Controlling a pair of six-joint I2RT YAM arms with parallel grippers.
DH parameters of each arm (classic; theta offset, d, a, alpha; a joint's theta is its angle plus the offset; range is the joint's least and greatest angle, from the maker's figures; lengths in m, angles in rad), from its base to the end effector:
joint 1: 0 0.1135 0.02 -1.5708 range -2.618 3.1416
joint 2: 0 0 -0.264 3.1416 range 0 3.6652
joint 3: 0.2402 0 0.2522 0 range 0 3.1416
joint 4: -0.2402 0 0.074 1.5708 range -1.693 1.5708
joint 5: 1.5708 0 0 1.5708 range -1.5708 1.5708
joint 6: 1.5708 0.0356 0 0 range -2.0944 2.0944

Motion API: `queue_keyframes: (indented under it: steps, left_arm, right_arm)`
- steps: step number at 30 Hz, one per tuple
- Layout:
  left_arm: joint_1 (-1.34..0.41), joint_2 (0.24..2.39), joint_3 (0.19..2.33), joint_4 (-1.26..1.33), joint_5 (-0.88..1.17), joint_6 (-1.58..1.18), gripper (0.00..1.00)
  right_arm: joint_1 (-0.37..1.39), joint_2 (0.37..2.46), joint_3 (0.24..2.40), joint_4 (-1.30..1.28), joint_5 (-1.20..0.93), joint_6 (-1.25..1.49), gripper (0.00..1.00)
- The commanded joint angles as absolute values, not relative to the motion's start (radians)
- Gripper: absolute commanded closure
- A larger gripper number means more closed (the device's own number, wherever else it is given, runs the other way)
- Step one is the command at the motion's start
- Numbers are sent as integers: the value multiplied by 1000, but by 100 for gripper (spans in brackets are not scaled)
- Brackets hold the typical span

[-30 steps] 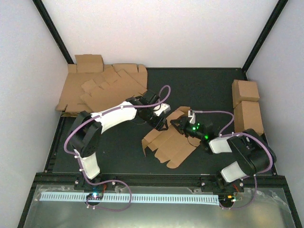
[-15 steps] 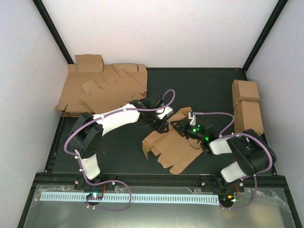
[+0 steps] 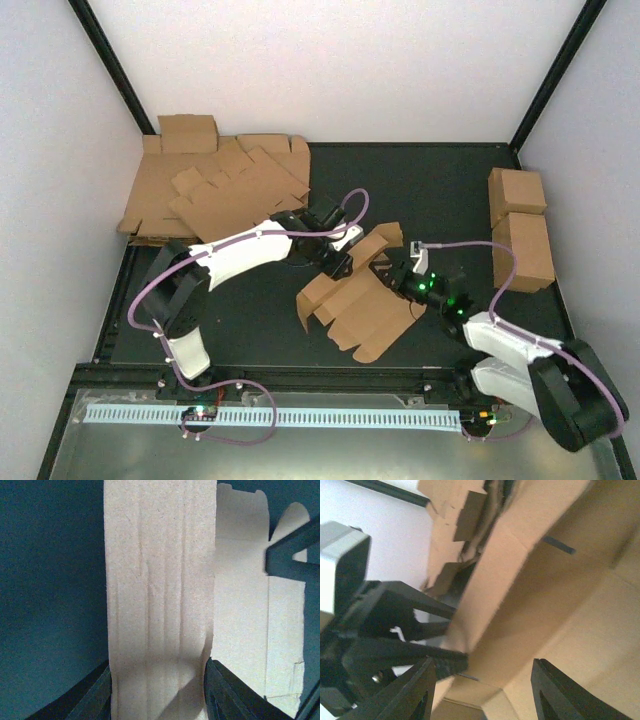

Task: Fold the paper box

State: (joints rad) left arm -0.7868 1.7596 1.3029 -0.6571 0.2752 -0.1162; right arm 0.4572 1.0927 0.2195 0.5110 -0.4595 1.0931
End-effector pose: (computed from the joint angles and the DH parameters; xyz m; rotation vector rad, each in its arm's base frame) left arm 0.2499 -0.2643 0.2215 1.0000 2.5974 -0.6289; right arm 0.1733 0.1029 0.1612 0.3449 2.1667 1.4084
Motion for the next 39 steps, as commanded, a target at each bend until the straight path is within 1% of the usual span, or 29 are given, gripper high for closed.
queue_keyframes:
  steps: [1, 3, 5, 9, 14, 16, 22, 29, 32, 36, 39]
  left_arm:
    - [-790, 1728, 1335, -696, 207, -108, 53]
    - [-790, 1730, 1344, -712, 186, -103, 53]
    - [-790, 1728, 1353, -722, 173, -98, 53]
    - [-792, 1711, 1364, -729, 160, -100, 53]
    - [-809, 1702, 1362, -730, 155, -114, 53]
    - [-826, 1701, 1363, -730, 145, -121, 53]
    - [-874, 1715, 1356, -724, 119, -148, 53]
    - [-882, 1747, 1321, -705, 69, -157, 53]
    - [-882, 1755, 1315, -702, 60, -151, 53]
    - [-886, 1752, 1306, -702, 49, -150, 53]
    - [-888, 1743, 1299, -701, 28, -155, 53]
  right_arm:
    - [452, 986, 229, 159, -365, 967, 44]
    - [452, 967, 236, 59, -347, 938, 47]
    - [453, 965, 222, 25, -343, 927, 51]
    - [453, 1005, 175, 77, -352, 936, 60]
    - [452, 1194, 148, 253, -408, 941, 91]
    - [453, 1277, 145, 331, -432, 950, 97]
    - [453, 1404, 138, 502, -467, 982, 98]
    - [453, 1380, 140, 485, -468, 967, 98]
    - [453, 1318, 165, 405, -461, 927, 95]
    - [452, 1191, 263, 193, -370, 820, 89]
    - [440, 1152, 312, 123, -332, 777, 86]
